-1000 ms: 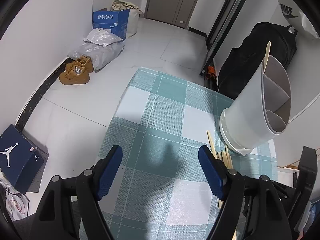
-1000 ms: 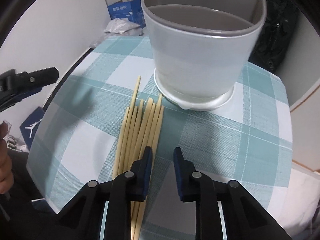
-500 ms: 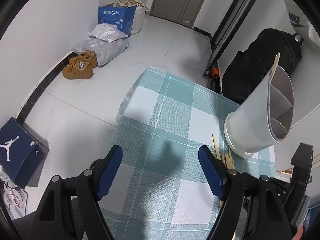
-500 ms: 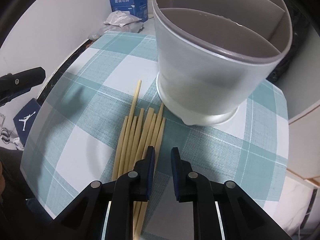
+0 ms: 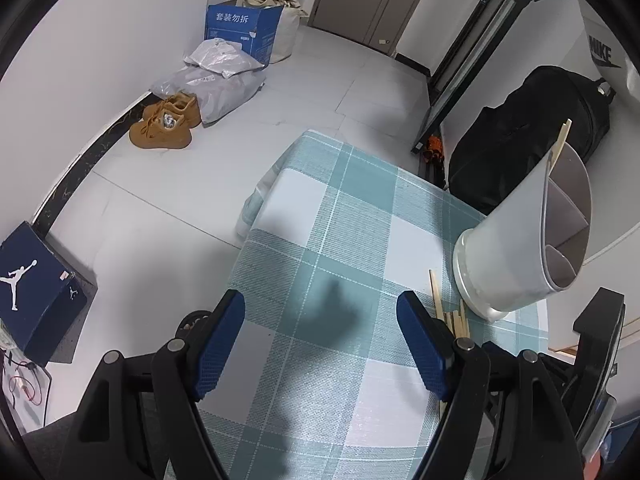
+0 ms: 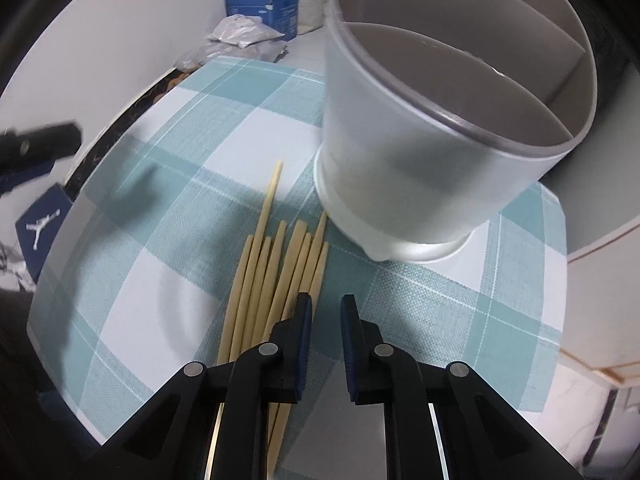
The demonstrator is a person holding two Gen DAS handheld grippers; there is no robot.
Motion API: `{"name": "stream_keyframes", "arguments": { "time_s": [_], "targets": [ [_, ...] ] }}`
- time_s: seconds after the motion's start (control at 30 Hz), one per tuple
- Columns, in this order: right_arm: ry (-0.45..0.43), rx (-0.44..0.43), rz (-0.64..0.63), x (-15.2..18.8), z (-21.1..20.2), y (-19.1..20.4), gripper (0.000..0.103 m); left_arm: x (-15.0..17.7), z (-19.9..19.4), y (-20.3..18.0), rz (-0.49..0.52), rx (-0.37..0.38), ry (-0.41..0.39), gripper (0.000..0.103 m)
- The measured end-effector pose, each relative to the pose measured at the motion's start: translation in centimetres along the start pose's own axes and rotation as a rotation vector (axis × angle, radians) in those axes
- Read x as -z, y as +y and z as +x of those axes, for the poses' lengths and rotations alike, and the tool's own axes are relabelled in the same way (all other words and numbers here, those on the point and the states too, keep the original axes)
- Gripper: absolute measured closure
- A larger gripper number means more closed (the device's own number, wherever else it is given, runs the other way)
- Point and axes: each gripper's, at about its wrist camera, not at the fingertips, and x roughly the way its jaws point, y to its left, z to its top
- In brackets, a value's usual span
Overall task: Organize utensils
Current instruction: 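Lower the right tool onto the chopstick pile and grasp one chopstick, then lift the chopstick with the right tool while the left tool grasps another chopstick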
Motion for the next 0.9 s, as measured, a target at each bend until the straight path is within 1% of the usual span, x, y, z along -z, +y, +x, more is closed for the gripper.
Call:
{"name": "stream_keyframes", "arguments": {
  "time_s": [0.07,0.27,0.33,0.37,0.67,0.8,0.9],
  "targets": [
    [-0.002,-0.001,0.011,0.0,0.1,-0.3,0.09,-0.1,0.1,0.1,-0.003,-0.002,0.002,0.028],
    [0.003,0.032,-0.02,-0.2,0.0,0.6,0.091,-0.1,0.0,0.1,0.001,-0.003,0.0,0.028],
    [0.013,0.011,-0.006,-0.4,0.1,0.7,0.094,-0.1,0.0,0.1,-0.005,-0.004,-0.002,0.028],
    [0.041,-0.029,0.006,-0.4,0.4,0.8,0.096,-0.1,0.0,0.2,-0.007,-0.005,-0.003,0.028],
    [0.031,-0.145,0.049,0.7,-0.4,1.0,0.098,0.1,0.1,0.8,-0.015,-0.021,0.006,0.028],
    [0.037,-0.161,0.047,0.9,0.0,0.7,0.098,0.2,0.1,0.5,0.006,-0.032,-0.001,0.028],
    [0.053,-0.151,0.028,1.3,-0.1,0.7,0.098,0.3,0.3,0.5,0.013,-0.035,0.007,0.028]
  ]
}}
